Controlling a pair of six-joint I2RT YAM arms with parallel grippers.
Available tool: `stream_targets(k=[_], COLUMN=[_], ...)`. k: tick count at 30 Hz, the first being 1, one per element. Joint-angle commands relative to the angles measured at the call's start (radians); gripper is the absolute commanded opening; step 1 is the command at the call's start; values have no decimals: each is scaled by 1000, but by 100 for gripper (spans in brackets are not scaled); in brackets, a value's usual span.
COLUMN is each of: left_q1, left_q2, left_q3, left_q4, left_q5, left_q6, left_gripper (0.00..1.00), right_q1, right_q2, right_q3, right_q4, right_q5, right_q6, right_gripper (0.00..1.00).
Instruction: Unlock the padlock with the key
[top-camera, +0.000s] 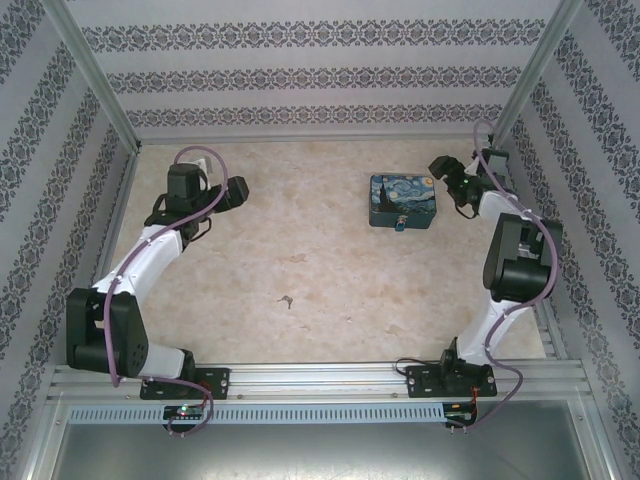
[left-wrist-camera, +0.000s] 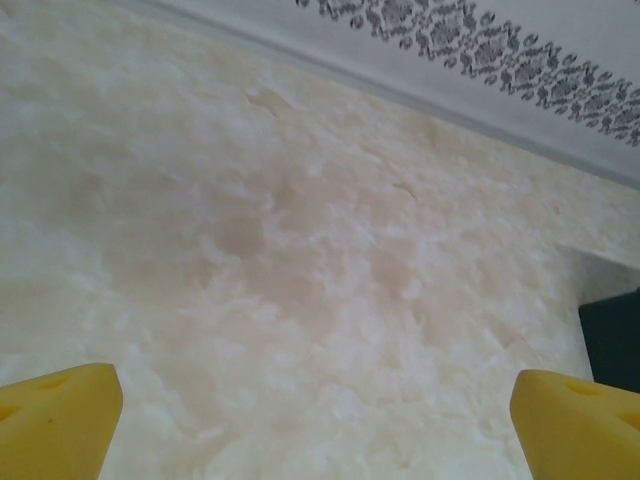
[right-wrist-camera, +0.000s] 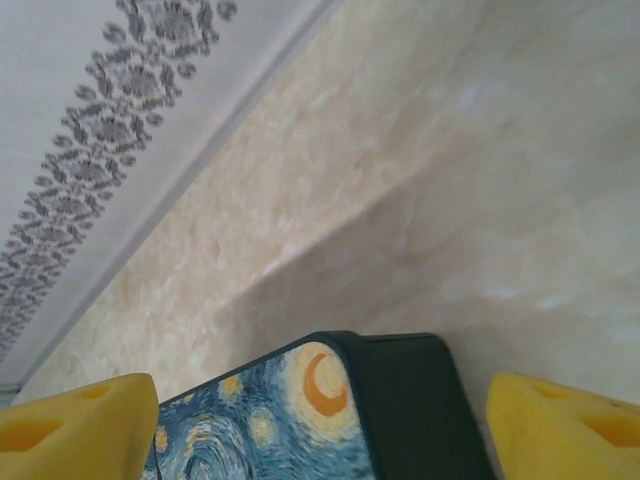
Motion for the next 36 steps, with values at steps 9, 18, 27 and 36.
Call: stream_targets(k=[9,18,27,36], left_q1=[-71,-131,-211,-277], left_q2=[59,37,5,99], left_q3=[19,-109,-231,-184], left_q4=[-17,62,177,275], left_q5=[42,68,61,73], left_q6=[-65,-216,-362,-420], left_gripper=[100,100,100,100], right_q1=[340,558,556,391], right_q2=[-1,-116,-190,-171], right_q3=[-101,-205,-257,-348], right_q4=[101,136,101,361], right_q5=[-86,104,143,-150], right_q6=[83,136,78,313], right_gripper=[80,85,98,98])
